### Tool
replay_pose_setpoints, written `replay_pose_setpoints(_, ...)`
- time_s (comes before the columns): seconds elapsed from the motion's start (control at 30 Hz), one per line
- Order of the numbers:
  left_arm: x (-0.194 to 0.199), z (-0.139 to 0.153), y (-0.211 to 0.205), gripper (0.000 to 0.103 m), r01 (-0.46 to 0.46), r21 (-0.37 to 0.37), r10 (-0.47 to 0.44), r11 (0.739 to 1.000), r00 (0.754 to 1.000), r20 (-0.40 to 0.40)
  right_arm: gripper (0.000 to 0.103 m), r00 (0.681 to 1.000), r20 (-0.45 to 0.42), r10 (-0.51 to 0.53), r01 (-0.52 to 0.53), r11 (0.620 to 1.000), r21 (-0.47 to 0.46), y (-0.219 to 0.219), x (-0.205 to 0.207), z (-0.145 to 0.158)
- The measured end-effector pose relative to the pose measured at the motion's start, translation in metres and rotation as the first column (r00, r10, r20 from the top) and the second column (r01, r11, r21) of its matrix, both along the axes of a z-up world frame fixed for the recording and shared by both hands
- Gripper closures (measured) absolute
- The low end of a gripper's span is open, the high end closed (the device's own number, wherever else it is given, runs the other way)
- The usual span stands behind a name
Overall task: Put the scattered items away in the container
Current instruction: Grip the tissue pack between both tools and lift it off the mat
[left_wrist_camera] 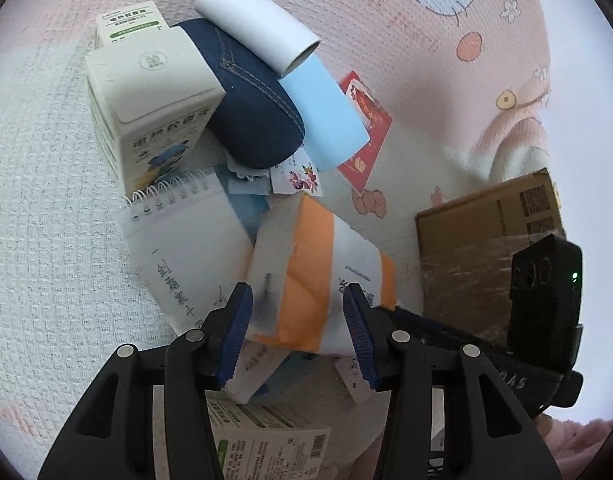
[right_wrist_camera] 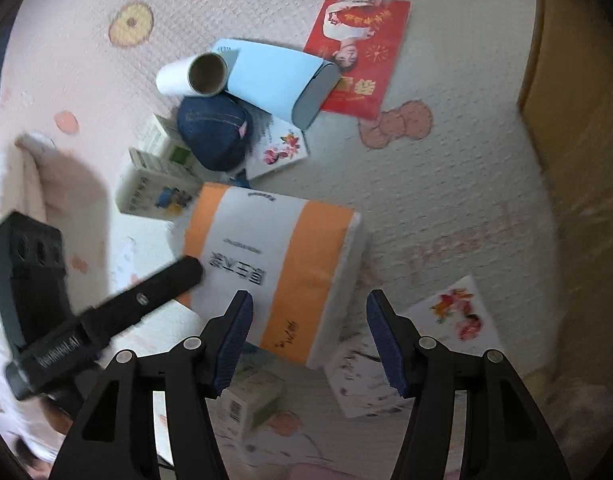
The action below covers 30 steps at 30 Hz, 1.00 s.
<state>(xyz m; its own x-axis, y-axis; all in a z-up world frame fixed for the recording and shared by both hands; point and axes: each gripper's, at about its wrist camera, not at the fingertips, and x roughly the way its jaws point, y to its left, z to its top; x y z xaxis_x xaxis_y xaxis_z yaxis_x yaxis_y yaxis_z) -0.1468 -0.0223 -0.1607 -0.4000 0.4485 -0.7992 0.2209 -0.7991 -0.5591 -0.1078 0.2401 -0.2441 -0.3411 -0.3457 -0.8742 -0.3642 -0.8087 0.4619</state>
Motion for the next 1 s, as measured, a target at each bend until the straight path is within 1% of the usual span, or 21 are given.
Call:
replay_pose_setpoints(0.07,-0.002,-0.002,0.002,0.052,0.012,0.009,-0.012,1.0,1.0,-0.002,0.046,0.999,-0.039,-0.009,0.008,1.0,-0.016,0.002,0.0,-0.001)
replay_pose_setpoints(0.1,-0.003,-0.002,0.003,0.052,0.018,0.008,-0.018,1.0,1.0,-0.003,0.047,0.999,-0.051,-0.004,0.004,1.0,-0.008,0.002,-0.001,-0.002)
replay_pose_setpoints(0.17,-0.005,-0.004,0.007,0.052,0.037,-0.026,-0.038,0.999,0.999,-0.003,0.047,0.997,-0.082,-0.013,0.013,1.0,-0.001,0.003,-0.001,-0.003)
replay_pose_setpoints(0.23,-0.006,-0.004,0.011,0.052,0.063,-0.063,-0.064,0.996,0.998,-0.022,0.048,0.995,-0.104,-0.005,0.006,1.0,0.006,0.003,-0.002,-0.005)
replay_pose_setpoints(0.33,-0.005,-0.003,0.015,0.052,0.073,-0.088,-0.077,0.993,0.996,-0.044,0.049,0.991,-0.133,0.008,-0.007,1.0,0.006,0.003,-0.001,-0.007)
replay_pose_setpoints(0.43,-0.004,-0.001,0.019,0.055,0.071,-0.106,-0.077,0.992,0.995,-0.056,0.05,0.988,-0.152,0.007,-0.007,1.0,0.002,0.001,0.0,-0.009)
replay_pose_setpoints(0.5,-0.003,0.005,0.023,0.058,0.072,-0.134,-0.08,0.988,0.995,-0.054,0.051,0.987,-0.161,0.026,-0.021,0.999,0.034,-0.004,0.0,-0.005)
replay_pose_setpoints(0.57,-0.001,0.018,0.027,0.058,0.075,-0.161,-0.09,0.984,0.992,-0.086,0.053,0.982,-0.181,0.047,-0.032,0.996,0.086,-0.01,0.003,0.005)
replay_pose_setpoints(0.63,0.002,0.038,0.028,0.058,0.072,-0.174,-0.096,0.982,0.986,-0.135,0.053,0.975,-0.218,0.045,-0.023,0.995,0.1,-0.01,0.007,0.019)
replay_pose_setpoints(0.7,0.003,0.057,0.028,0.058,0.062,-0.177,-0.095,0.982,0.979,-0.18,0.054,0.962,-0.268,0.053,-0.019,0.992,0.128,-0.011,0.009,0.039)
replay_pose_setpoints(0.8,0.005,0.089,0.031,0.058,0.056,-0.196,-0.106,0.979,0.962,-0.251,0.054,0.937,-0.344,0.066,-0.003,0.984,0.18,-0.014,0.014,0.073)
replay_pose_setpoints(0.9,0.007,0.121,0.037,0.058,0.048,-0.243,-0.127,0.969,0.939,-0.32,0.054,0.913,-0.405,0.049,0.027,0.983,0.181,-0.012,0.016,0.102)
replay_pose_setpoints(0.93,0.007,0.133,0.04,0.058,0.048,-0.263,-0.141,0.964,0.927,-0.348,0.054,0.904,-0.426,0.044,0.035,0.984,0.177,-0.01,0.017,0.112)
replay_pose_setpoints(1.0,0.007,0.149,0.045,0.057,0.051,-0.287,-0.162,0.957,0.911,-0.378,0.054,0.886,-0.463,0.035,0.049,0.984,0.169,-0.006,0.02,0.128)
